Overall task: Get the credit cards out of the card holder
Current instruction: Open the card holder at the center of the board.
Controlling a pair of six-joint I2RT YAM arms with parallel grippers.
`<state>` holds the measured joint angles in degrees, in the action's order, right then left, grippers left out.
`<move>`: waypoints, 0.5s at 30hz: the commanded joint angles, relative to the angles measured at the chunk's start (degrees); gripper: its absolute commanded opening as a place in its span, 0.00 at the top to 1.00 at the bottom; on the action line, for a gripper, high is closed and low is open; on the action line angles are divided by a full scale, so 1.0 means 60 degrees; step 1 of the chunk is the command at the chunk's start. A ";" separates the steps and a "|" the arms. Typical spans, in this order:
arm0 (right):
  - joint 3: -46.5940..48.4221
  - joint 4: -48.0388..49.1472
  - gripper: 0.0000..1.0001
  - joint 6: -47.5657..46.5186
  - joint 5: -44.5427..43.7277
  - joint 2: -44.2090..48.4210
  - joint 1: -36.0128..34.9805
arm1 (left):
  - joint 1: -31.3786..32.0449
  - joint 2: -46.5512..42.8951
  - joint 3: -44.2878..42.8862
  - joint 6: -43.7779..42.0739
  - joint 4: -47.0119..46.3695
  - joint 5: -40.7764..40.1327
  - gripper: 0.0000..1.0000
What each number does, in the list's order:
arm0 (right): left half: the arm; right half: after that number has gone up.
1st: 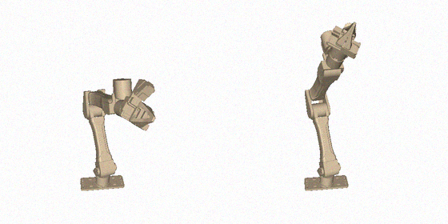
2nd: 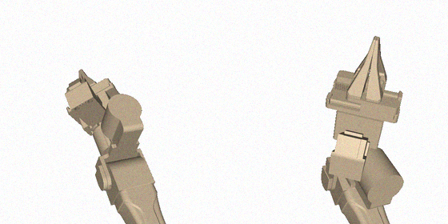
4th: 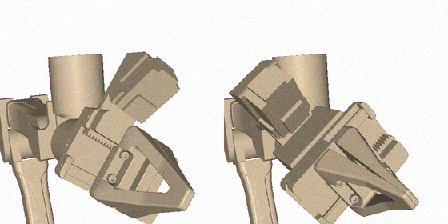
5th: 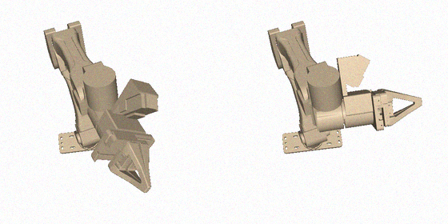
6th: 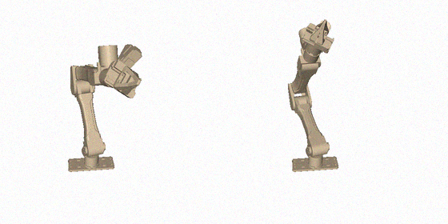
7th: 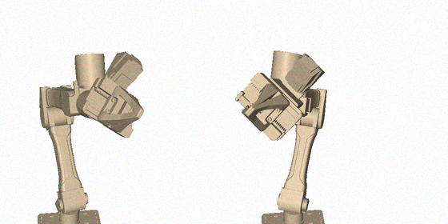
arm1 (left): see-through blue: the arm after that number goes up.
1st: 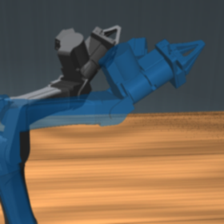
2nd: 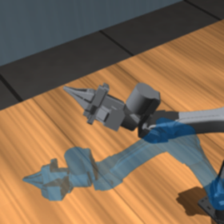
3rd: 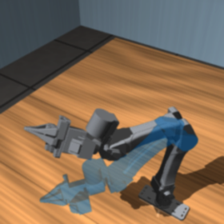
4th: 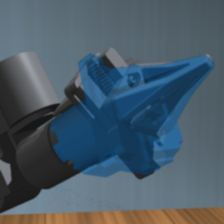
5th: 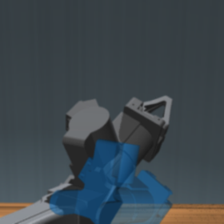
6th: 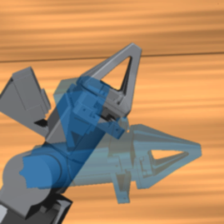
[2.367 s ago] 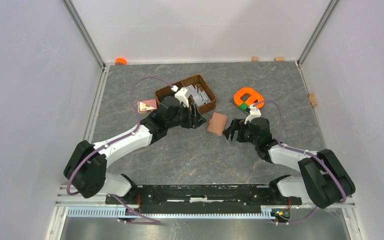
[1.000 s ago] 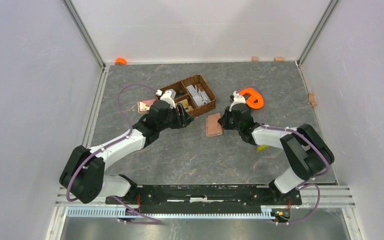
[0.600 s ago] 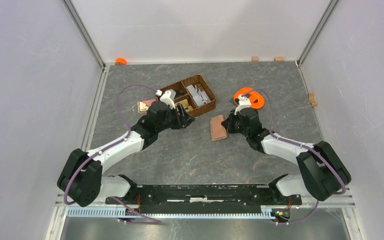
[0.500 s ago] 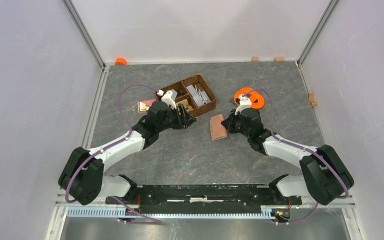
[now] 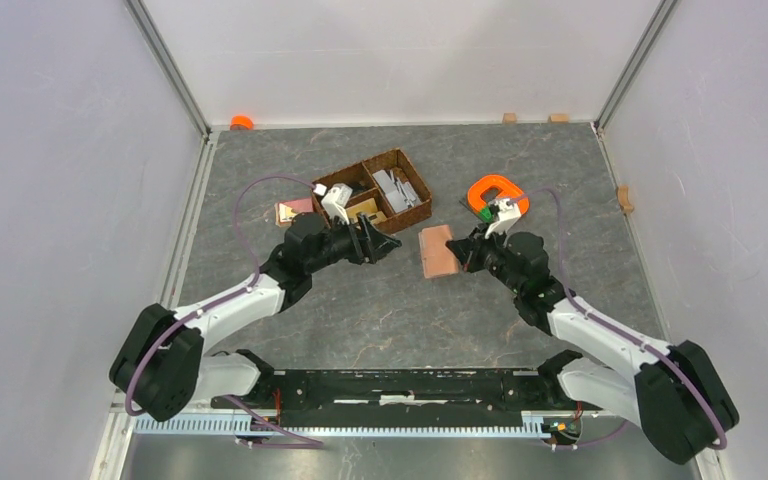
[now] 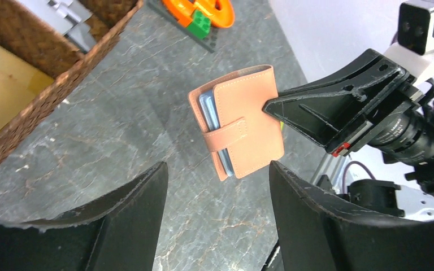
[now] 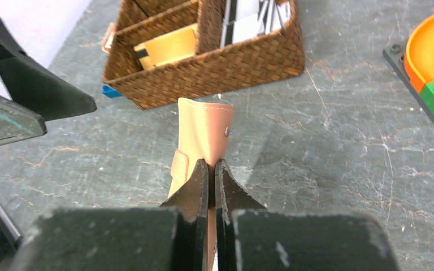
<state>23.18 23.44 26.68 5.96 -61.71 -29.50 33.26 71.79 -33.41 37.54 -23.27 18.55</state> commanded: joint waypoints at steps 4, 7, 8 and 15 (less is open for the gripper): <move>-0.0516 0.1781 1.00 -0.0067 0.0671 0.1260 0.0025 | 0.0093 -0.0736 0.0376 0.0324 -0.1782 0.0742 0.20; -0.0672 0.2217 1.00 -0.0057 0.1122 0.1431 0.0038 | 0.0149 -0.0791 0.0490 0.0321 -0.2216 0.0990 0.18; -0.0723 0.2409 1.00 -0.0024 0.1294 0.1453 0.0034 | 0.0174 -0.0789 0.0489 0.0333 -0.2307 0.1091 0.18; -0.0981 0.3692 1.00 0.0369 0.2554 0.1309 0.0028 | 0.0236 -0.0305 0.0330 0.0601 -0.2682 0.1546 0.19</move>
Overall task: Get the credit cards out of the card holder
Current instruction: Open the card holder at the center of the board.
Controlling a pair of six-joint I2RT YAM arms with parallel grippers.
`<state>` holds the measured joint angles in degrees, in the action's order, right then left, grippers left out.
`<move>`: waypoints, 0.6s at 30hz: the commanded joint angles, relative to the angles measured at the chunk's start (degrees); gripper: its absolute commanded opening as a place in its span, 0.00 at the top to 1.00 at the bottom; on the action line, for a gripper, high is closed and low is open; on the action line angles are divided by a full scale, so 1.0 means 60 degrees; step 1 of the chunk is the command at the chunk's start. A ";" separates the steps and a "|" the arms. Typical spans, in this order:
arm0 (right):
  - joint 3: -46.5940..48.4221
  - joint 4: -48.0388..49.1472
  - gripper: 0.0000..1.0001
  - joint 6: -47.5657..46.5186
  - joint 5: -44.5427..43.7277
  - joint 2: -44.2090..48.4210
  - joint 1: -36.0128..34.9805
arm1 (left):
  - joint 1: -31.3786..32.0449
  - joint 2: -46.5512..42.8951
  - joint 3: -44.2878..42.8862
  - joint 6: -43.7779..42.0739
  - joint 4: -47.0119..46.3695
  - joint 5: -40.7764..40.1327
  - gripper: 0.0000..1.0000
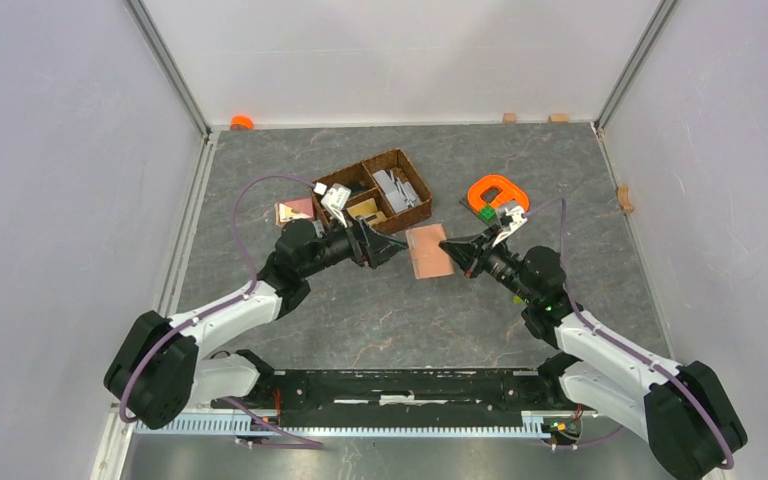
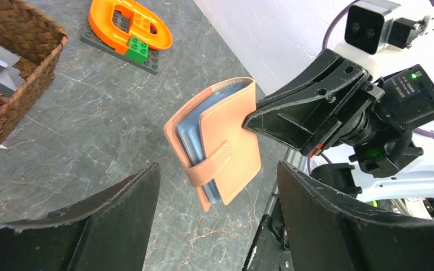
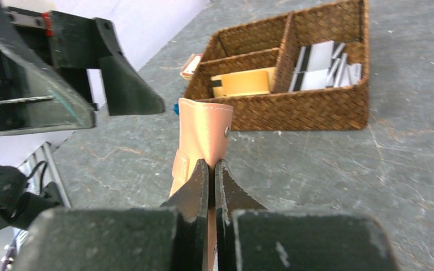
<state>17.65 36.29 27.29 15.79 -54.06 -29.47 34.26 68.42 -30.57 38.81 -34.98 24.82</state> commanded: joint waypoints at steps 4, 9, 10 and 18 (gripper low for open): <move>-0.0110 0.1817 1.00 0.0431 0.1121 -0.0033 0.0030 | 0.0062 0.0627 -0.0361 0.0404 -0.0412 0.0463 0.20; -0.0152 0.2169 1.00 0.0702 0.1441 -0.0166 0.0020 | 0.0076 0.1160 -0.0589 0.0596 -0.0641 0.0928 0.20; -0.0142 0.2244 1.00 0.0742 0.1537 -0.0249 0.0020 | 0.0089 0.1255 -0.0614 0.0673 -0.0809 0.1059 0.21; 0.0129 0.2360 1.00 0.0955 0.2045 -0.1117 0.0016 | 0.0162 0.1370 -0.0630 0.0787 -0.1245 0.1428 0.46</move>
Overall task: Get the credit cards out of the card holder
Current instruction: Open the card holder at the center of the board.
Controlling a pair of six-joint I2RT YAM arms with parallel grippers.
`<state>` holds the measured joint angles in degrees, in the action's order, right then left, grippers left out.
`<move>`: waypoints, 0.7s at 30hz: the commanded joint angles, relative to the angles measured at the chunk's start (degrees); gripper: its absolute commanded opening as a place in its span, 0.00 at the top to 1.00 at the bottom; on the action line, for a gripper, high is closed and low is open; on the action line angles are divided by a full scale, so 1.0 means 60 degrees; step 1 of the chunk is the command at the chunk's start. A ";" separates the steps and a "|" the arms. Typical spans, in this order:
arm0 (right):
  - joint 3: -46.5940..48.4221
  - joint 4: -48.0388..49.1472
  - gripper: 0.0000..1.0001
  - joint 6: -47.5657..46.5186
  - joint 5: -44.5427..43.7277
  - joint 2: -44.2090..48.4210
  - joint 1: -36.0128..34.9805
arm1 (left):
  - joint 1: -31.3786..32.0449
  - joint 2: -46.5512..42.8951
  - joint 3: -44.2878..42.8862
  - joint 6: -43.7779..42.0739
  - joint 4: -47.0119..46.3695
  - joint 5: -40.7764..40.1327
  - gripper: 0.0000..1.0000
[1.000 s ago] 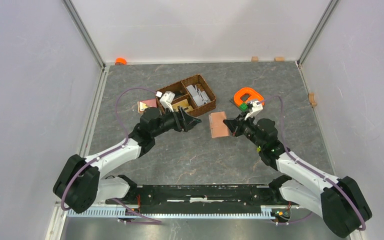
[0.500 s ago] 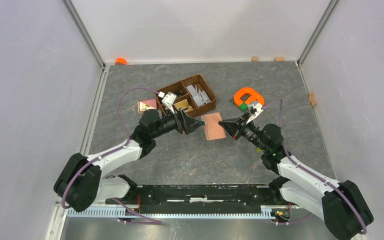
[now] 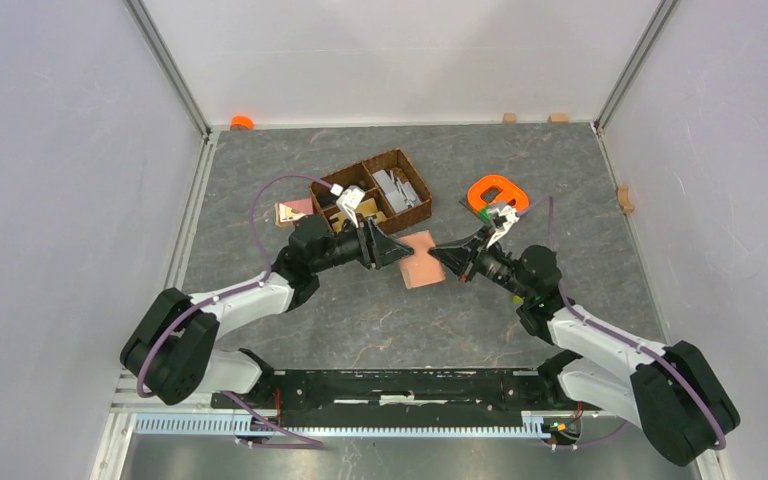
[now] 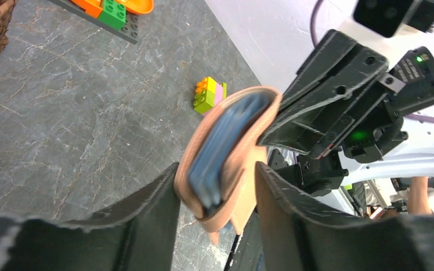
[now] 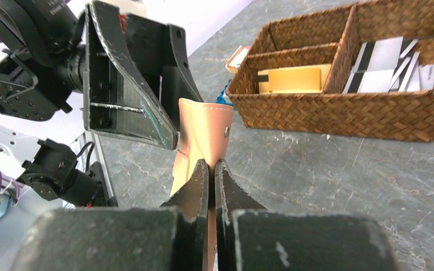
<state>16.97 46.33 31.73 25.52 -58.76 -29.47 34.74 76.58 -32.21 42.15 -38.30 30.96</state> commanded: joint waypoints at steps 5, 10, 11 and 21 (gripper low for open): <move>0.0456 0.0553 1.00 0.0158 0.0542 -0.0923 -0.0022 | 0.0142 0.0126 -0.0462 0.0229 -0.0680 0.0548 0.68; 0.0806 -0.0291 0.54 -0.0416 0.0354 -0.1105 -0.0099 | 0.0158 0.0149 -0.0597 0.0089 -0.0084 0.0193 0.97; 0.0878 -0.0672 0.41 -0.0711 0.0169 -0.1035 -0.0162 | 0.0159 0.0080 -0.0619 0.0036 0.0228 -0.0078 0.98; 0.2033 -0.3774 0.02 -0.3641 -0.4128 -0.0612 -0.2584 | 0.0070 -0.0423 -0.0873 -0.0258 0.2792 -0.2254 0.98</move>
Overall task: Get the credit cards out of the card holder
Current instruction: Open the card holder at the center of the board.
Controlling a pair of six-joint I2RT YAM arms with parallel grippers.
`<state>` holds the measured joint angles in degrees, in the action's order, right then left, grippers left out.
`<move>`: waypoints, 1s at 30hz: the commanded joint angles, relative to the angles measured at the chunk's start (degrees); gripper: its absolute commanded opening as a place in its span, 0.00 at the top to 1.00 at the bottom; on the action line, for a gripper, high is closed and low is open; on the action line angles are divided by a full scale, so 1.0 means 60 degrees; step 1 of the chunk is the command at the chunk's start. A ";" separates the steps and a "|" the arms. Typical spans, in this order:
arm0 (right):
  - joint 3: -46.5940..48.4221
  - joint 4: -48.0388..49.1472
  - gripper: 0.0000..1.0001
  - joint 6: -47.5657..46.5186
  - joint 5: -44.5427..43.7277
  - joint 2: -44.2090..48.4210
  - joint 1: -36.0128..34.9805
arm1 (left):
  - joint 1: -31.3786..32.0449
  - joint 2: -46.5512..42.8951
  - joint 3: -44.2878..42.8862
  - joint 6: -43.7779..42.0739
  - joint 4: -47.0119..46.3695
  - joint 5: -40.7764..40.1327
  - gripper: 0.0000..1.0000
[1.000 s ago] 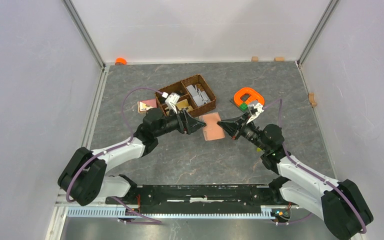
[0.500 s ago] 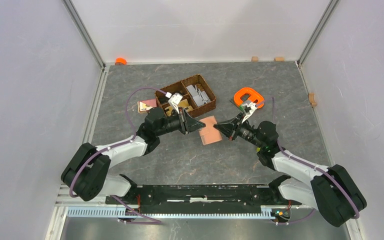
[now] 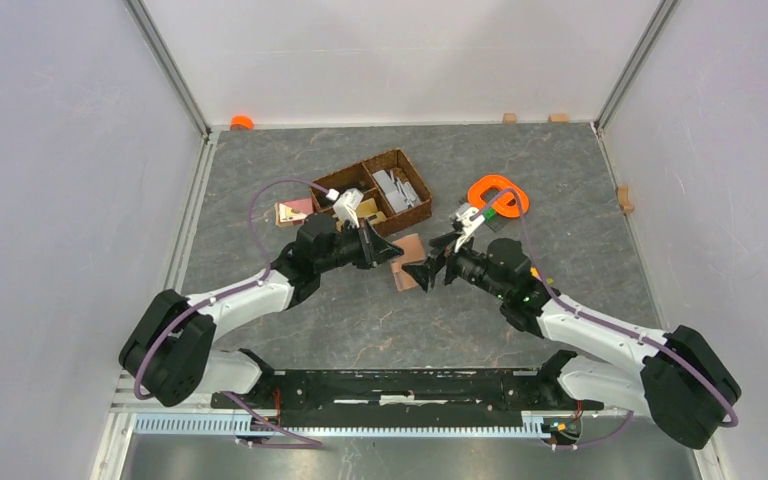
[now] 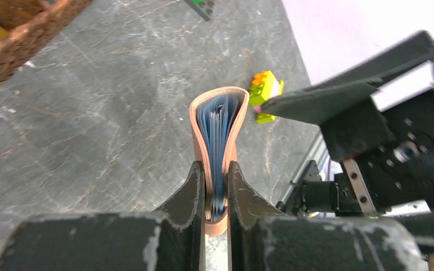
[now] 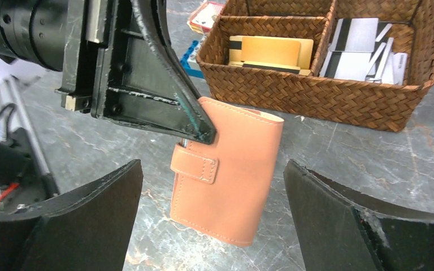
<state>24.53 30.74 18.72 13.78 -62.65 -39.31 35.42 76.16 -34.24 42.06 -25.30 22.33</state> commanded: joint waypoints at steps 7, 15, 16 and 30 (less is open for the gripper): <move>0.1557 -0.1866 0.06 -0.2315 -0.4212 -0.0889 -0.2621 | -0.0072 -0.0669 -0.0451 -0.0063 0.0749 -0.1084 0.98; 0.2278 -0.2196 0.10 -0.2464 -0.5282 -0.2221 -0.3600 | -0.0102 -0.0980 -0.0292 0.0495 0.0606 -0.1209 0.96; 0.2381 -0.2274 0.10 -0.2474 -0.5487 -0.2394 -0.3680 | -0.0098 -0.1002 -0.0252 0.0579 0.0527 -0.1180 0.96; 0.3116 -0.2545 0.43 -0.2270 -0.8190 -0.3744 -0.3944 | -0.0101 -0.1007 -0.0120 0.1378 -0.0055 -0.0635 0.92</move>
<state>40.58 16.93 4.29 -28.10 -82.94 -62.76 34.46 72.49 -34.30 46.06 -19.05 14.87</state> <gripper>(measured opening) 0.681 0.152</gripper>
